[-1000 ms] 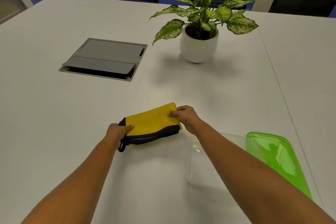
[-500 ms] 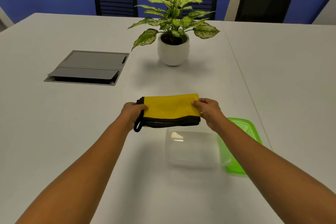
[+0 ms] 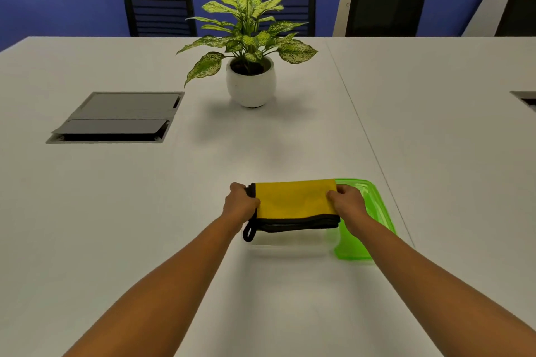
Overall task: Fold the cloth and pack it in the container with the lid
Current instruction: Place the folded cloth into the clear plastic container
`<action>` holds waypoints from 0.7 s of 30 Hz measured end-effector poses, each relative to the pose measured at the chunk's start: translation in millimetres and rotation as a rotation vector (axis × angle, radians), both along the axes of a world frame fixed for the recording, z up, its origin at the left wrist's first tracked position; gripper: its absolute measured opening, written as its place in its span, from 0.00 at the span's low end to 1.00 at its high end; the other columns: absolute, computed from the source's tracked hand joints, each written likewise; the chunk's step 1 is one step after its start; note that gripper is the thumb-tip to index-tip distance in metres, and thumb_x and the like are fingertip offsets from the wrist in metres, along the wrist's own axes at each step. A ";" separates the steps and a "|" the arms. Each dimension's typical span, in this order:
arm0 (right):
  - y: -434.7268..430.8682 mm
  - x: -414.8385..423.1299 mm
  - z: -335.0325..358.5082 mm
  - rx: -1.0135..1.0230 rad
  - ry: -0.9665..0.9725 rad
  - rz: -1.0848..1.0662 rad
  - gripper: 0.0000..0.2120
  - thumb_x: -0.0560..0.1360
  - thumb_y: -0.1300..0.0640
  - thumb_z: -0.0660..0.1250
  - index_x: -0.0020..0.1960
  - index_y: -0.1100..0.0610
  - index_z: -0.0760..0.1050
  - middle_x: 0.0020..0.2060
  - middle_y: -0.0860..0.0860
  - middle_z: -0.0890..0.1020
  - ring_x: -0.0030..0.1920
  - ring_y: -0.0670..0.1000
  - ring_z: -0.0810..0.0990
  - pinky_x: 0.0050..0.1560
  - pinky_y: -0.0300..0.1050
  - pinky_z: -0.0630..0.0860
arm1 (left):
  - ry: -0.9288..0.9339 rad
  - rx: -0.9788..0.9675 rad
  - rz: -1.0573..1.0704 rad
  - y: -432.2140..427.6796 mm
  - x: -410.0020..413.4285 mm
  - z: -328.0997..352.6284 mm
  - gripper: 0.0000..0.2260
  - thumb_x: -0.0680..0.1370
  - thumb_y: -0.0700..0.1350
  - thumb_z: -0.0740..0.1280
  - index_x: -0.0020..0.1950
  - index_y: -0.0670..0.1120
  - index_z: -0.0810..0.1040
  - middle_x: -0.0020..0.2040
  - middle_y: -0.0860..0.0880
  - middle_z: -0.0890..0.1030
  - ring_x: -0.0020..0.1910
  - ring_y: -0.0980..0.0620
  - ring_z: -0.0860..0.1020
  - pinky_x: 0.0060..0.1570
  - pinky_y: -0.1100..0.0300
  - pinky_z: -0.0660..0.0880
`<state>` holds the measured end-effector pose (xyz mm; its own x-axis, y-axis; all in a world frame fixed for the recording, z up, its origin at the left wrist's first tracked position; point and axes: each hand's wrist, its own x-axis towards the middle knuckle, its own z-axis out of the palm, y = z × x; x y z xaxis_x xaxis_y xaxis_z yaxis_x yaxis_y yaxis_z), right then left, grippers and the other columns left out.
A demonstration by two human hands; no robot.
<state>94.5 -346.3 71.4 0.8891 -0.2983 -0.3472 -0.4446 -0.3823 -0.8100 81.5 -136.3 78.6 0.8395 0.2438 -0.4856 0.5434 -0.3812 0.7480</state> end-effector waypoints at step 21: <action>11.3 5.6 -21.3 -0.949 0.087 0.743 0.31 0.75 0.73 0.57 0.74 0.69 0.47 0.64 0.64 0.73 0.64 0.59 0.74 0.60 0.47 0.72 | 0.014 0.672 -0.463 -21.7 5.7 -33.3 0.25 0.78 0.37 0.60 0.73 0.37 0.54 0.65 0.37 0.72 0.62 0.41 0.74 0.60 0.54 0.72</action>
